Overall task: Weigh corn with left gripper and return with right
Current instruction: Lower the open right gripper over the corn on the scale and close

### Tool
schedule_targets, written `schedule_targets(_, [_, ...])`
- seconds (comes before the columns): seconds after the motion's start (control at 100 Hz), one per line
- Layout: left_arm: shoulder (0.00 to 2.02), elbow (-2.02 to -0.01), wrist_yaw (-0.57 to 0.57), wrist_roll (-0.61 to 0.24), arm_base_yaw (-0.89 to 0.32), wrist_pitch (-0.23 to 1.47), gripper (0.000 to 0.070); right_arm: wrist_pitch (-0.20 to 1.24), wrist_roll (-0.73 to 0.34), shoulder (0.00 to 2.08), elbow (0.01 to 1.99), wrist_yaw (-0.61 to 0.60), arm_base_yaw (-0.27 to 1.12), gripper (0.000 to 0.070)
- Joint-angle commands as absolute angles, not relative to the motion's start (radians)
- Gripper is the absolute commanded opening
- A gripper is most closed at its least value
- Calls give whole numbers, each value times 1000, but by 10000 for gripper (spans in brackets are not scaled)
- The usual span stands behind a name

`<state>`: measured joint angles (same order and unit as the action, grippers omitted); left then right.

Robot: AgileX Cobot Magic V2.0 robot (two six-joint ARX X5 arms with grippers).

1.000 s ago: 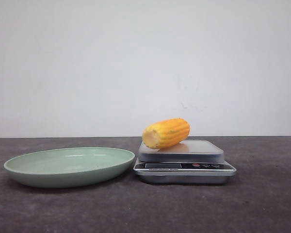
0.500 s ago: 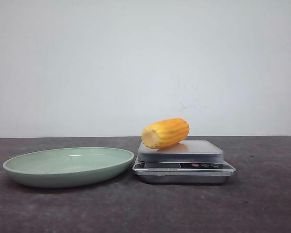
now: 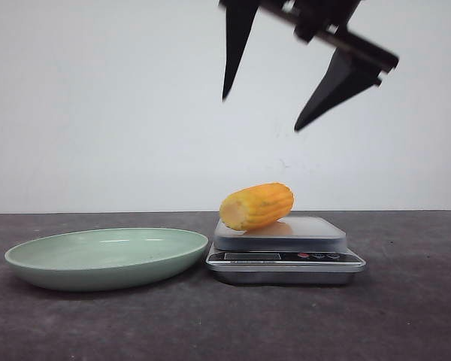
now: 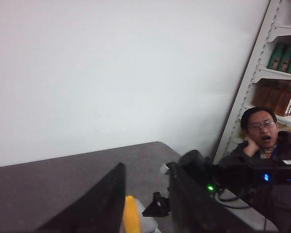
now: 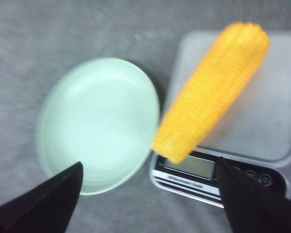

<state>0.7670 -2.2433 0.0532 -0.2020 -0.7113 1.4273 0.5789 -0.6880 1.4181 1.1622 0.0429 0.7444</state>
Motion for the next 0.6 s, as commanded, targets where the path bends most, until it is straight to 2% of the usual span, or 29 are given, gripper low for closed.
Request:
schedule_targets(0.0, [775,-2260,51,-186,-718,1483,133,603,-699,1467,1220,60,748,552])
schedule_targets(0.18, [775,-2227,44,-158,-718,1483,133,645,-702,1576,1298,86,727,552])
schedule_targets(0.59, [773,-2169,14,-116,-718,1483,133,635,-812,1714,1330,72,662,551])
